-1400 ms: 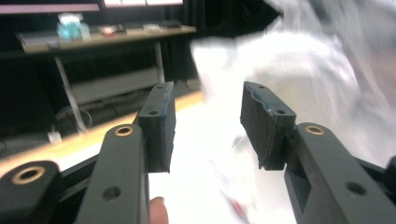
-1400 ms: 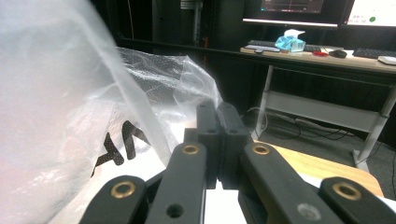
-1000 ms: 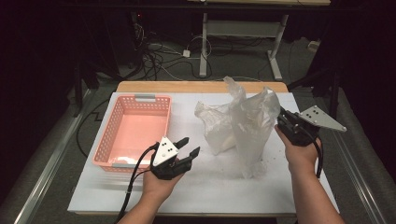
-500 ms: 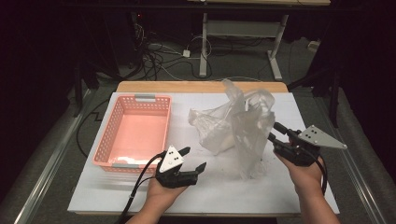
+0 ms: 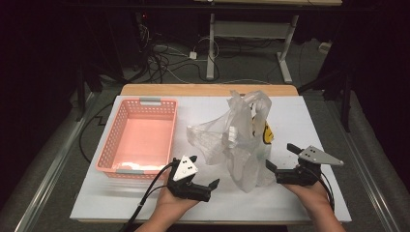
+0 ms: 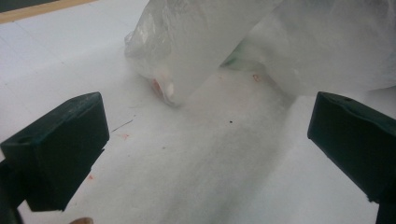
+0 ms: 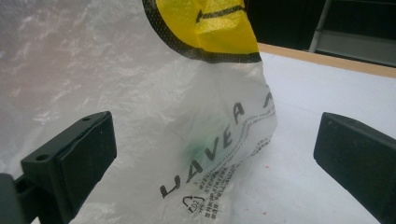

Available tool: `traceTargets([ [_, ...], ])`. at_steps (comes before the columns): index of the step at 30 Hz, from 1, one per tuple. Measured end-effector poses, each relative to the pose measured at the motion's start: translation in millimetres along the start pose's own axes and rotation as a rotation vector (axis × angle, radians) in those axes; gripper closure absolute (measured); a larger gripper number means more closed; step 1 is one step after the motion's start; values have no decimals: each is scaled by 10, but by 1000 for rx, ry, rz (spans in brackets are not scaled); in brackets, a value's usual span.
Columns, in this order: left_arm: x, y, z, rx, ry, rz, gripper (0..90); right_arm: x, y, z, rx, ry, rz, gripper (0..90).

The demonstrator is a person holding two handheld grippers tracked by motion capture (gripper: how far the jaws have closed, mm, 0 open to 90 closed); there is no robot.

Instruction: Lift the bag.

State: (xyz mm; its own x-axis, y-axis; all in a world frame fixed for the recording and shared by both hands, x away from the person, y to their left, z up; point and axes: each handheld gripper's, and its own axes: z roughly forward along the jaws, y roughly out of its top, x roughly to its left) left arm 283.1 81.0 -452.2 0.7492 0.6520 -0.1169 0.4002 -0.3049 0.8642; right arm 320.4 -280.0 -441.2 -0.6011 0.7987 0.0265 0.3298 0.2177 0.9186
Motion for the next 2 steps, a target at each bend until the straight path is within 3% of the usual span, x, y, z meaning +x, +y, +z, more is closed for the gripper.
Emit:
traceTargets([
  [2, -9, -7, 1, 0, -2, 2, 0, 7, -6, 4, -1, -8, -10, 0],
])
